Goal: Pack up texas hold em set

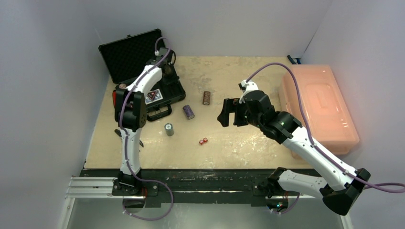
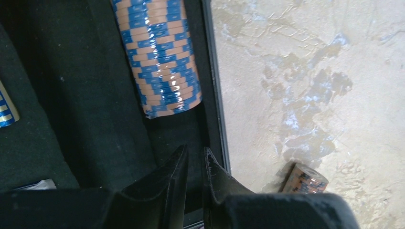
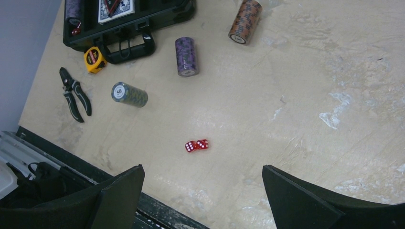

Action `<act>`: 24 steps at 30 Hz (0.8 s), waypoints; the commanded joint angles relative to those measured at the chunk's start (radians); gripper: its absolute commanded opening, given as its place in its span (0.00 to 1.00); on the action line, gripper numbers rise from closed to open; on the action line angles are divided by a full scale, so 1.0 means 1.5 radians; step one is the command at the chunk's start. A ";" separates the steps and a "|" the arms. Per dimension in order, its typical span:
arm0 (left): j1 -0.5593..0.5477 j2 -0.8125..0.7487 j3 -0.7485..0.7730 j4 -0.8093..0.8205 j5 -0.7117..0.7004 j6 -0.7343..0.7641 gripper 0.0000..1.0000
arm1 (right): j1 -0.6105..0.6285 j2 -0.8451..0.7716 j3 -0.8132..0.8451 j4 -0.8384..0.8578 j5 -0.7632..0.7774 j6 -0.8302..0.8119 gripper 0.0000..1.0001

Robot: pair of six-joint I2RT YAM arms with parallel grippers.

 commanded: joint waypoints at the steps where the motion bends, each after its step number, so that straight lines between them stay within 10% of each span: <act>1: 0.005 0.019 0.071 0.000 -0.022 0.023 0.16 | 0.002 -0.001 0.001 0.011 0.002 0.000 0.99; 24: 0.032 0.089 0.161 0.014 0.004 0.054 0.27 | 0.002 -0.003 0.009 0.000 0.011 0.000 0.99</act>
